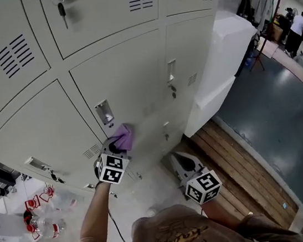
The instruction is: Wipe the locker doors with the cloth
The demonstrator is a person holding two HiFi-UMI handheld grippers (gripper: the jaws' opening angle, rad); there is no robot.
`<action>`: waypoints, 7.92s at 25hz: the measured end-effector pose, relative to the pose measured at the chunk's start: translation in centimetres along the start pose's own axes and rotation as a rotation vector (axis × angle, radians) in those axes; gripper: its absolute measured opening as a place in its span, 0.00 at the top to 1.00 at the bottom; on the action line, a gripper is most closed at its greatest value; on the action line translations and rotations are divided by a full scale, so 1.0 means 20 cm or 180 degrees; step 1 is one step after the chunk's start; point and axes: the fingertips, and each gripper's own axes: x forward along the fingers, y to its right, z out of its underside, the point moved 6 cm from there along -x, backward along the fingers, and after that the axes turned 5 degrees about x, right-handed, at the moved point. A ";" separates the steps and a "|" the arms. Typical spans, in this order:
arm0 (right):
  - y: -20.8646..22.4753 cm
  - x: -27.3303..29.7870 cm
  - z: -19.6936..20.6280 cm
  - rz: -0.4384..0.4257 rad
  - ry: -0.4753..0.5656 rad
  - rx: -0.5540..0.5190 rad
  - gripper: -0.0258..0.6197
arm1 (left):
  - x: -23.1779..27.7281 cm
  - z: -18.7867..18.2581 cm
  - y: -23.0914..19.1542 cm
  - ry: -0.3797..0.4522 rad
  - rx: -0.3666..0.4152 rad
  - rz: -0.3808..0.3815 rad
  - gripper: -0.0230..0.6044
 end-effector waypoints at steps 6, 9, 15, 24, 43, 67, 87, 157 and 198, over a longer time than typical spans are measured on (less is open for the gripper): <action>0.01 -0.02 0.01 0.0049 -0.0008 0.0013 0.96 | 0.06 0.11 0.07 -0.0172 -0.0147 0.0123 0.90; 0.02 -0.03 0.02 0.0076 0.0000 0.0030 0.96 | 0.06 0.13 0.11 -0.0212 -0.0206 0.0189 0.90; 0.01 -0.04 0.03 0.0068 0.0000 0.0052 0.96 | -0.02 0.09 0.19 -0.0061 -0.0402 0.0284 0.90; -0.02 -0.03 0.04 0.0010 -0.0001 0.0050 0.96 | -0.16 -0.22 0.18 0.0424 -0.0170 0.0166 0.90; -0.02 -0.06 0.01 -0.0039 0.0056 0.0036 0.96 | -0.73 -1.29 -0.21 0.1723 0.0795 -0.0546 0.90; 0.02 -0.06 0.01 0.0018 0.0081 0.0061 0.96 | -0.65 -1.61 -0.48 0.1563 0.1233 -0.1045 0.90; 0.04 -0.10 0.01 0.0121 0.0104 0.0083 0.96 | -0.44 -1.50 -0.39 0.1088 0.1112 -0.0941 0.90; 0.16 -0.19 -0.01 0.0477 0.0138 0.0056 0.96 | 0.40 -0.19 0.16 -0.0190 -0.0395 0.0183 0.90; 0.10 -0.20 -0.01 0.0358 0.0187 0.0068 0.96 | -0.29 -1.44 -0.08 0.1446 0.0729 -0.0454 0.90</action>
